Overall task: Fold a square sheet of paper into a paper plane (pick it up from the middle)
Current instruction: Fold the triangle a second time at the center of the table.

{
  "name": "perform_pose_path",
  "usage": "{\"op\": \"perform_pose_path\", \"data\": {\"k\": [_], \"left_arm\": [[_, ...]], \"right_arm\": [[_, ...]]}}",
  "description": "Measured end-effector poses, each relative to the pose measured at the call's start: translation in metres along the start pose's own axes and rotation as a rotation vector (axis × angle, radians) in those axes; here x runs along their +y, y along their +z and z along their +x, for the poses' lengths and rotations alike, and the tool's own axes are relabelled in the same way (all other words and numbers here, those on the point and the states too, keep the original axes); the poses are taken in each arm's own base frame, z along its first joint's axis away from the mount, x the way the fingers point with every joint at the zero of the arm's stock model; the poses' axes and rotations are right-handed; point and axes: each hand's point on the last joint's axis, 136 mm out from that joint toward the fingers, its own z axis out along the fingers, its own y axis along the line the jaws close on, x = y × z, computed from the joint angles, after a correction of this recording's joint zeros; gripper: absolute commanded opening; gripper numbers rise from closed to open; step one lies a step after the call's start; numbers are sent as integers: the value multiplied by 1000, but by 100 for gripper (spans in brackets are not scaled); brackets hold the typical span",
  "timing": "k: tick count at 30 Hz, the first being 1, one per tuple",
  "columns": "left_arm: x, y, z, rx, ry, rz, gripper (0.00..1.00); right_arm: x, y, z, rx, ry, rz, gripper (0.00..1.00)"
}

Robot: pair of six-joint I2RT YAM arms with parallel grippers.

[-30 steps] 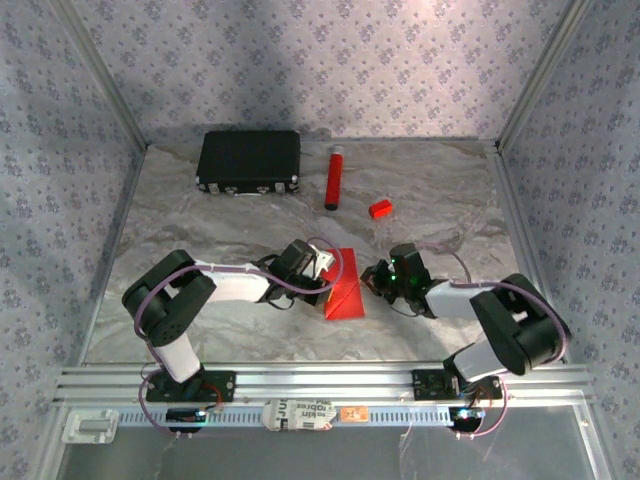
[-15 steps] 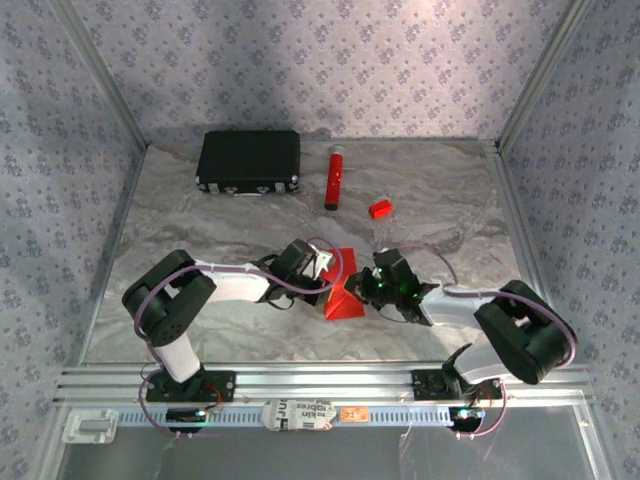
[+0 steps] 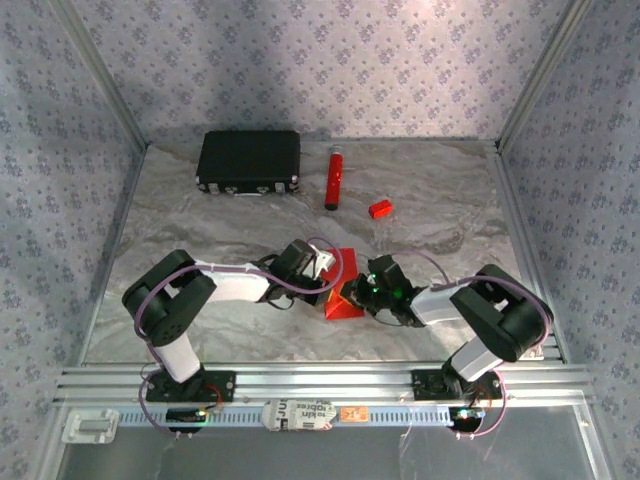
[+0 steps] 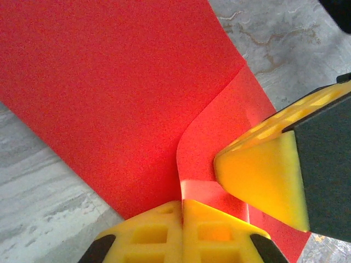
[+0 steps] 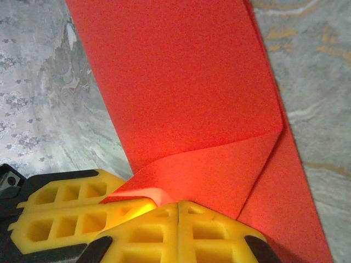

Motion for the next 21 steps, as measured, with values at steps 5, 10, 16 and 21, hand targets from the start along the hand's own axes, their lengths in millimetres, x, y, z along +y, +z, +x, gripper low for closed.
{"op": "perform_pose_path", "data": {"k": [5,10,16,21], "left_arm": [[0,0,0,1,0,2,3],[0,0,0,1,0,2,3],[0,0,0,1,-1,2,3],[0,0,0,1,-1,3,3]], "right_arm": [[9,-8,2,1,-7,-6,0],[26,-8,4,6,-31,-39,0],[11,6,15,45,-26,6,0],[6,7,17,40,-9,-3,0]]}}
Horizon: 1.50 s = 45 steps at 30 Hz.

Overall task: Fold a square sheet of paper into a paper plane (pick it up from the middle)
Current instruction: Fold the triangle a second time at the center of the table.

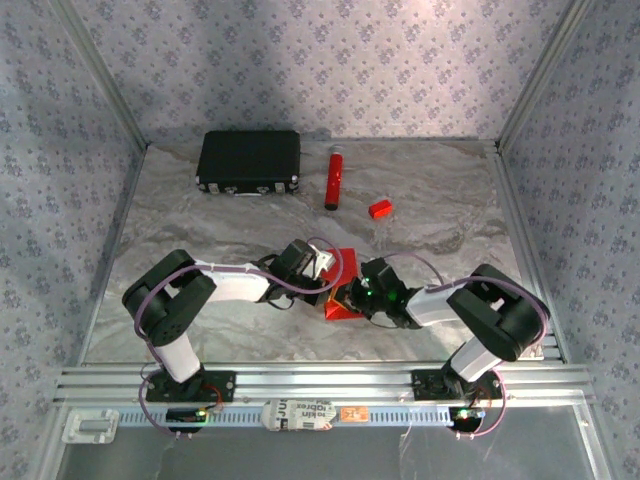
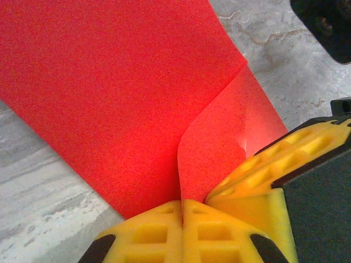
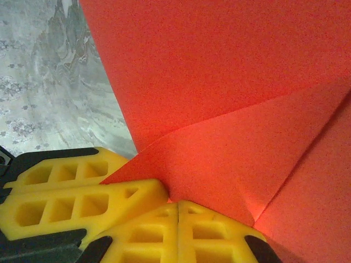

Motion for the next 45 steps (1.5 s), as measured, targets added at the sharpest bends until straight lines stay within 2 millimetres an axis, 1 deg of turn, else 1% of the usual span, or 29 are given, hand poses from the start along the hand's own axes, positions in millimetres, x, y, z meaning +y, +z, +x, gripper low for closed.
{"op": "perform_pose_path", "data": {"k": [6,12,15,19,22,25,28,29,32,34,37,39,43,45], "left_arm": [[0,0,0,1,0,2,3],[0,0,0,1,0,2,3],[0,0,0,1,0,2,3],[0,0,0,1,0,3,4],[0,0,0,1,0,3,4],[0,0,1,4,-2,2,6],[-1,-1,1,15,-6,-3,9],[0,-1,1,22,-11,-6,12],[0,-4,-1,35,-39,-13,26],[0,-7,-4,42,-54,-19,33],[-2,-16,-11,37,-74,-31,36],[-5,-23,-16,24,-88,-28,34],[-17,-38,-24,-1,-124,3,17],[-26,-45,-28,-11,-142,43,11]], "right_arm": [[0,-3,-2,-2,0,9,0],[10,-15,-24,-58,3,-11,0],[8,-17,-31,-71,8,-6,0],[3,-14,-30,-58,4,9,0],[-12,-11,-26,-45,13,63,0],[-12,-11,-27,-48,2,72,0],[-13,-10,-27,-49,-3,74,0],[-13,-11,-27,-53,-3,76,0],[-13,-11,-27,-58,-5,79,0],[-13,-11,-28,-62,-6,82,0],[-13,-11,-28,-63,-6,83,0],[-13,-11,-28,-63,-6,83,0],[-13,-11,-28,-65,-6,83,0],[-13,-11,-28,-66,-7,82,0]]}}
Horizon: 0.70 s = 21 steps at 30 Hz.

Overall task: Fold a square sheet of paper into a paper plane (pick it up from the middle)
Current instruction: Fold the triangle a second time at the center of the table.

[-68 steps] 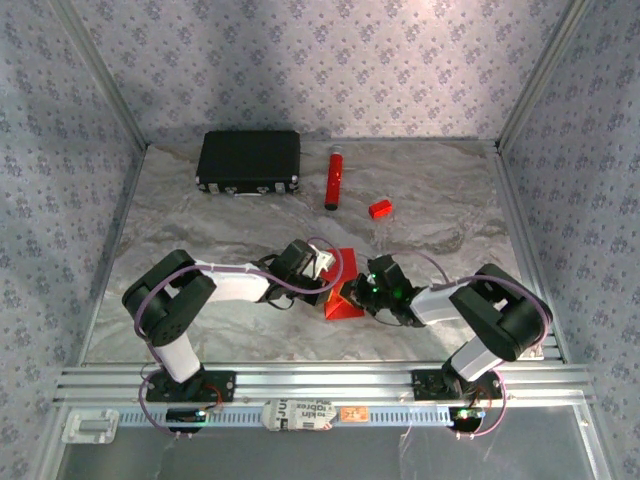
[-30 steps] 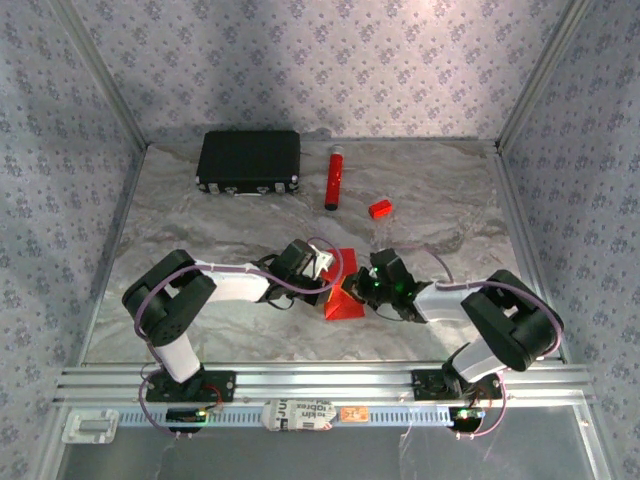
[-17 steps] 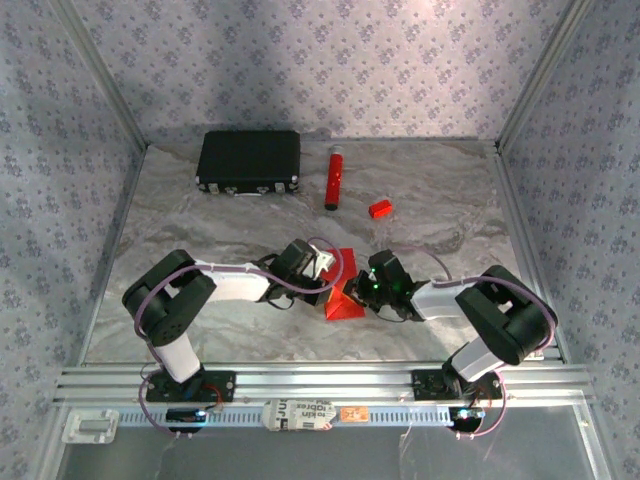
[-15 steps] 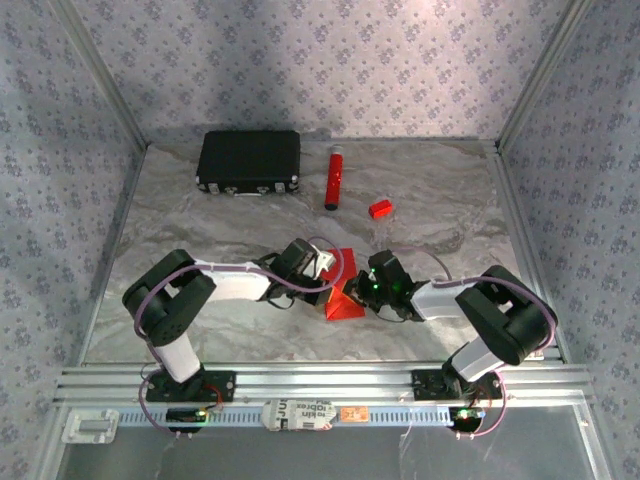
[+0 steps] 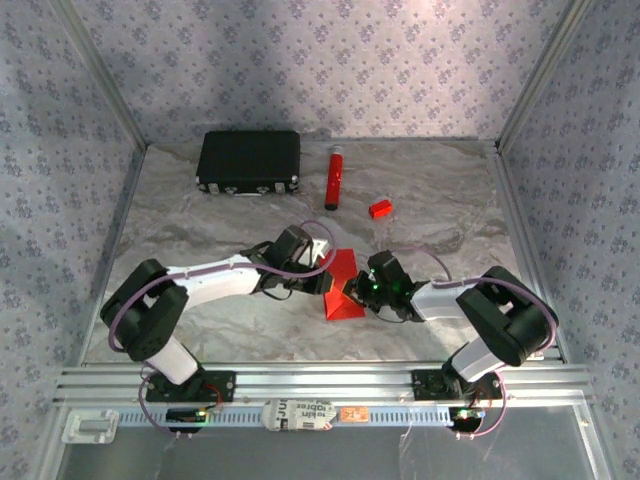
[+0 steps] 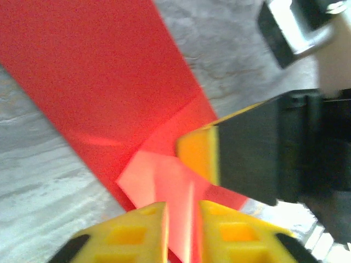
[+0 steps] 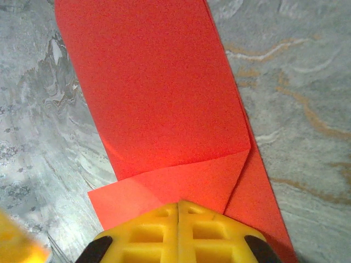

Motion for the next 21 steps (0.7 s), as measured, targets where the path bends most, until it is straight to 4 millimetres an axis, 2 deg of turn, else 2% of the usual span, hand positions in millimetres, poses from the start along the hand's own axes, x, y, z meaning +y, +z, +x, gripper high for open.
{"op": "perform_pose_path", "data": {"k": [4,8,15,21], "left_arm": [[-22,-5,2,27,-42,107,8],[-38,3,19,138,-91,222,6],[-36,27,47,291,-151,255,7],[-40,31,51,322,-146,250,7]], "right_arm": [[0,0,0,-1,0,0,0],[0,0,-1,-4,0,0,0],[0,0,-1,-4,0,0,0],[0,-1,-2,-10,0,2,0]]}}
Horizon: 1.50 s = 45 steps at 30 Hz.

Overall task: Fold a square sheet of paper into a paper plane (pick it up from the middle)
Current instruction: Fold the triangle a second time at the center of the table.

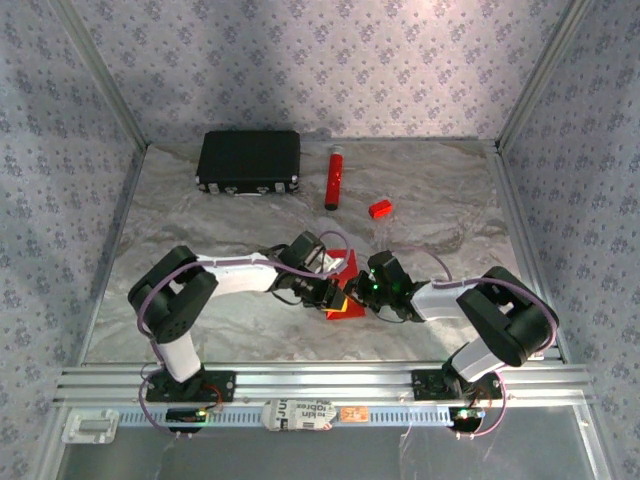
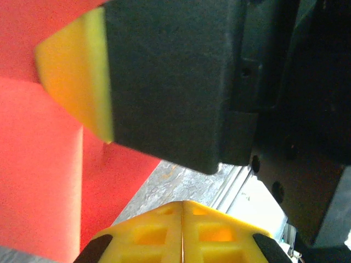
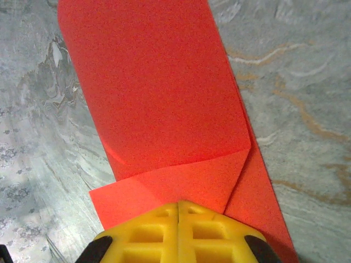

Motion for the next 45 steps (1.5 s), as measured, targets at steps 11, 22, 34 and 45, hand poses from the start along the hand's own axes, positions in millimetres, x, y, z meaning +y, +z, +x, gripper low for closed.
{"op": "perform_pose_path", "data": {"k": [11,22,34,45], "left_arm": [[22,10,2,12,-21,-75,7],[38,12,13,24,-35,-109,8],[42,11,16,18,-23,-120,9],[24,-4,6,-50,24,-106,13]], "right_arm": [[-1,0,-1,-5,0,2,0],[-1,-1,-1,-7,0,3,0],[-2,-1,-1,-8,0,3,0],[-2,-2,-1,-10,2,3,0]]}}
